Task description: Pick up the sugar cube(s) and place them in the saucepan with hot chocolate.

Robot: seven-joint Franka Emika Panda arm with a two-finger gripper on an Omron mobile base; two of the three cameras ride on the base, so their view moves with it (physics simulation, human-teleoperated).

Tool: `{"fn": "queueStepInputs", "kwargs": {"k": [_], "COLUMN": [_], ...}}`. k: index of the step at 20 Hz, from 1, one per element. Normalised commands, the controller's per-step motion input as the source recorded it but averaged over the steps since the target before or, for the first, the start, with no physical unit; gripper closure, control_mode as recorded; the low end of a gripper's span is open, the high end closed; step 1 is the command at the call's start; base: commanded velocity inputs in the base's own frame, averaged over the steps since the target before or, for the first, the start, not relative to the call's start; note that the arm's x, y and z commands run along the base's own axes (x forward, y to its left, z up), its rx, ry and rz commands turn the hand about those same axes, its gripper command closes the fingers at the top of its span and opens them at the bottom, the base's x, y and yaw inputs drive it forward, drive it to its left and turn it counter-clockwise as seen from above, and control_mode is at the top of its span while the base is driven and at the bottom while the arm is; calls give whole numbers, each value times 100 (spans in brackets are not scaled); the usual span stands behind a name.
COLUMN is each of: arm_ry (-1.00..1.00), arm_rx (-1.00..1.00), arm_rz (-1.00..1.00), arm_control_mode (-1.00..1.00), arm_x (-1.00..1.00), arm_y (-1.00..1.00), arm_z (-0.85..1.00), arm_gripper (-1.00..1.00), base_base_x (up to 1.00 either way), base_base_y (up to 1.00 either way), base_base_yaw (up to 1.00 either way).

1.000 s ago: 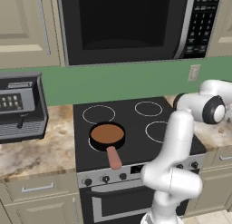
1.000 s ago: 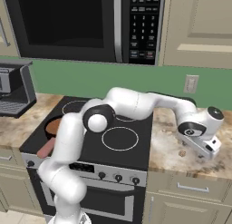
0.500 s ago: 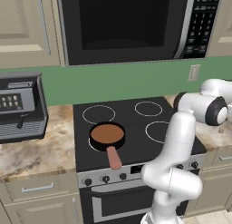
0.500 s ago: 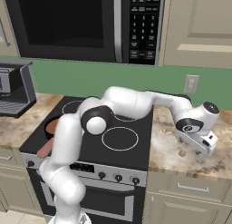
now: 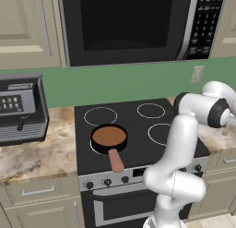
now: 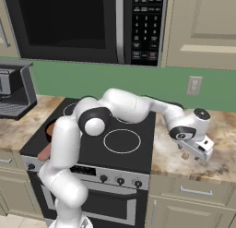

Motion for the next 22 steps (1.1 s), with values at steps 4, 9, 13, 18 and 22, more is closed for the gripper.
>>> {"fn": "queueStepInputs", "kwargs": {"k": [4, 9, 13, 18, 22], "arm_ry": [0, 3, 7, 11, 1], "arm_rx": [-7, -2, 0, 0, 0], "arm_rz": [0, 0, 0, 0, 0], "arm_control_mode": [-100, -100, -100, -100, -100], "arm_x": [18, 15, 25, 27, 19], "arm_y": [0, 0, -3, -11, -9], "arm_z": [-21, -11, -16, -25, -13], "arm_gripper": [-100, -100, -100, -100, -100], "base_base_x": [0, 0, 0, 0, 0], "base_base_y": [0, 0, 0, 0, 0], "base_base_yaw": [0, 0, 0, 0, 0]}}
